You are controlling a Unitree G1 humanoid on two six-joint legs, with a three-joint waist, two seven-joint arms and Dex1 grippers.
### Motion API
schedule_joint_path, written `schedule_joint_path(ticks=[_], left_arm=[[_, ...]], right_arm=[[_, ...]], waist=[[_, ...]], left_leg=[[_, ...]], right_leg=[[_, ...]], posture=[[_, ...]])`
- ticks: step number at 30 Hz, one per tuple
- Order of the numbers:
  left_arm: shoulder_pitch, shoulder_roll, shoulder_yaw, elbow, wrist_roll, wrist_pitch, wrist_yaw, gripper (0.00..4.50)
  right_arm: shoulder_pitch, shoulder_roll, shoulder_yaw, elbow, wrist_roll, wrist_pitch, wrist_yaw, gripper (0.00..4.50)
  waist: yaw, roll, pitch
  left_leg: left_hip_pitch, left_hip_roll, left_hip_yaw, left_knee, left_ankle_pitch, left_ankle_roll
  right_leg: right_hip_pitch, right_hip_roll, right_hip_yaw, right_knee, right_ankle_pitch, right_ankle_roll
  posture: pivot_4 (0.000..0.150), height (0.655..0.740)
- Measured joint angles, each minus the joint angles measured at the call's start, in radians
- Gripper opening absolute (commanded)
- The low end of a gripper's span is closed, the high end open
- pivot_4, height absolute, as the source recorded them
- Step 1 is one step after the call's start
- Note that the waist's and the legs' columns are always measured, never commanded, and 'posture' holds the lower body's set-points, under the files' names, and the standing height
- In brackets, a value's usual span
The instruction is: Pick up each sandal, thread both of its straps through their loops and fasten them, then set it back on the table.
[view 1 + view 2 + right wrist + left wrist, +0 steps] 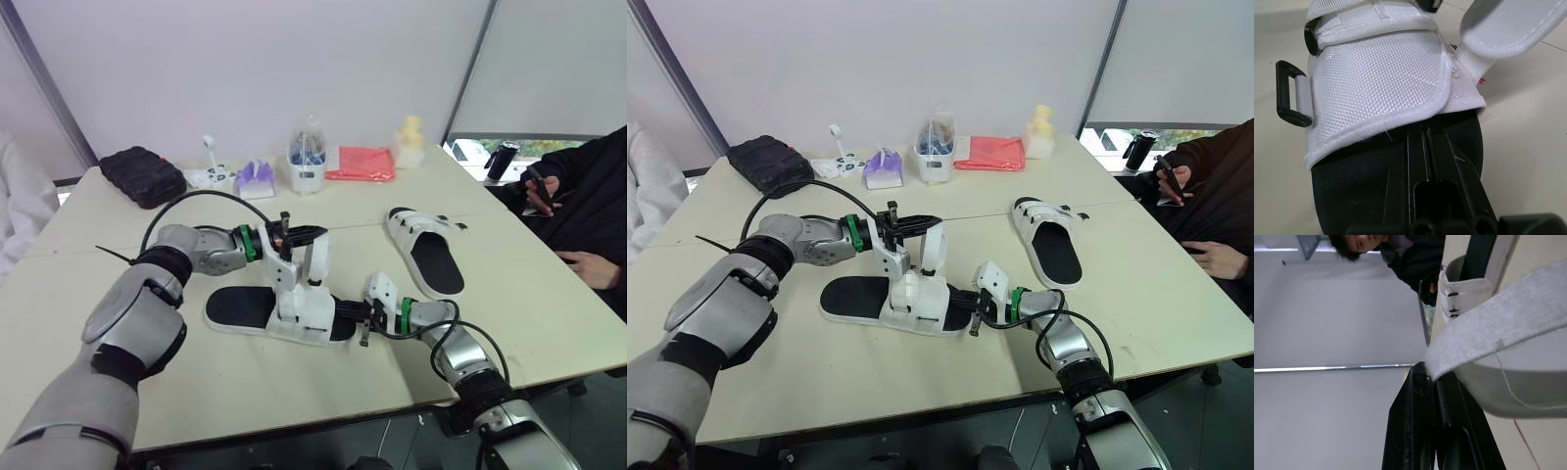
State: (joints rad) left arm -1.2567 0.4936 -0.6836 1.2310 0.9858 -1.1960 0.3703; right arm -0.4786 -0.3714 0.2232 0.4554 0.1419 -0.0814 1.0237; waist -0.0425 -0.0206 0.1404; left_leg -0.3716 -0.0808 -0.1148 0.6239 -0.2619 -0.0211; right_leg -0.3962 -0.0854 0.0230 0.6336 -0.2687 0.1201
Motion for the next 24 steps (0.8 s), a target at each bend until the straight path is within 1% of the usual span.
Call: schedule_joint_path(ticks=[9,13,15,16,18,20,22,24], left_arm=[[0.063,0.053,0.002,-0.125,-0.011,-0.054,0.006,0.02],[0.134,0.053,0.004,-0.196,-0.028,-0.06,-0.043,0.02],[0.158,0.057,0.006,-0.224,-0.037,-0.048,-0.077,0.55],[0.168,0.061,0.009,-0.246,-0.04,-0.039,-0.095,0.9],[0.19,0.065,0.013,-0.278,-0.049,-0.03,-0.118,1.8],[0.214,0.066,0.013,-0.299,-0.056,-0.027,-0.136,2.87],[0.228,0.073,0.024,-0.312,-0.068,-0.017,-0.152,3.77],[0.228,0.086,0.043,-0.323,-0.09,-0.013,-0.161,3.77]], right_arm=[[0.0,0.002,0.0,0.008,0.0,-0.008,-0.004,0.0],[-0.002,0.005,0.0,0.015,0.0,-0.014,-0.006,0.0],[-0.003,0.005,0.0,0.02,0.0,-0.018,-0.006,0.0],[-0.004,0.005,0.0,0.023,0.0,-0.02,-0.006,0.0],[-0.006,0.007,0.001,0.029,0.0,-0.023,-0.005,0.0],[-0.01,0.008,0.002,0.035,0.0,-0.026,-0.004,0.0],[-0.015,0.008,0.003,0.043,0.0,-0.03,-0.001,0.0],[-0.018,0.009,0.005,0.049,0.0,-0.034,0.0,0.0]], waist=[[0.0,0.0,0.0],[0.0,0.0,0.0],[0.001,0.0,0.0],[0.001,0.0,-0.001],[0.0,0.001,-0.001],[0.0,0.001,-0.001],[0.0,0.001,-0.001],[0.0,0.001,-0.001]], left_leg=[[0.001,0.0,0.0,0.001,0.0,0.0],[0.002,0.001,0.0,0.002,0.0,0.0],[0.002,0.002,0.0,0.003,0.0,0.0],[0.002,0.002,0.0,0.003,0.0,0.0],[0.003,0.002,0.0,0.003,0.0,0.0],[0.003,0.003,0.0,0.003,0.0,0.0],[0.003,0.003,0.0,0.004,0.0,0.0],[0.004,0.003,0.0,0.004,0.0,0.0]], right_leg=[[0.001,0.0,0.0,0.0,0.0,0.0],[0.002,0.001,0.0,0.001,0.0,0.0],[0.003,0.002,0.0,0.001,0.0,0.0],[0.003,0.002,0.0,0.001,0.0,0.0],[0.004,0.002,0.0,0.001,0.0,0.0],[0.004,0.003,0.0,0.001,0.0,0.0],[0.004,0.003,0.0,0.001,0.0,-0.001],[0.004,0.003,0.001,0.001,0.0,-0.001]], posture=[[0.15,0.74],[0.15,0.74],[0.15,0.74],[0.15,0.74],[0.15,0.74],[0.15,0.74],[0.15,0.74],[0.15,0.74]])
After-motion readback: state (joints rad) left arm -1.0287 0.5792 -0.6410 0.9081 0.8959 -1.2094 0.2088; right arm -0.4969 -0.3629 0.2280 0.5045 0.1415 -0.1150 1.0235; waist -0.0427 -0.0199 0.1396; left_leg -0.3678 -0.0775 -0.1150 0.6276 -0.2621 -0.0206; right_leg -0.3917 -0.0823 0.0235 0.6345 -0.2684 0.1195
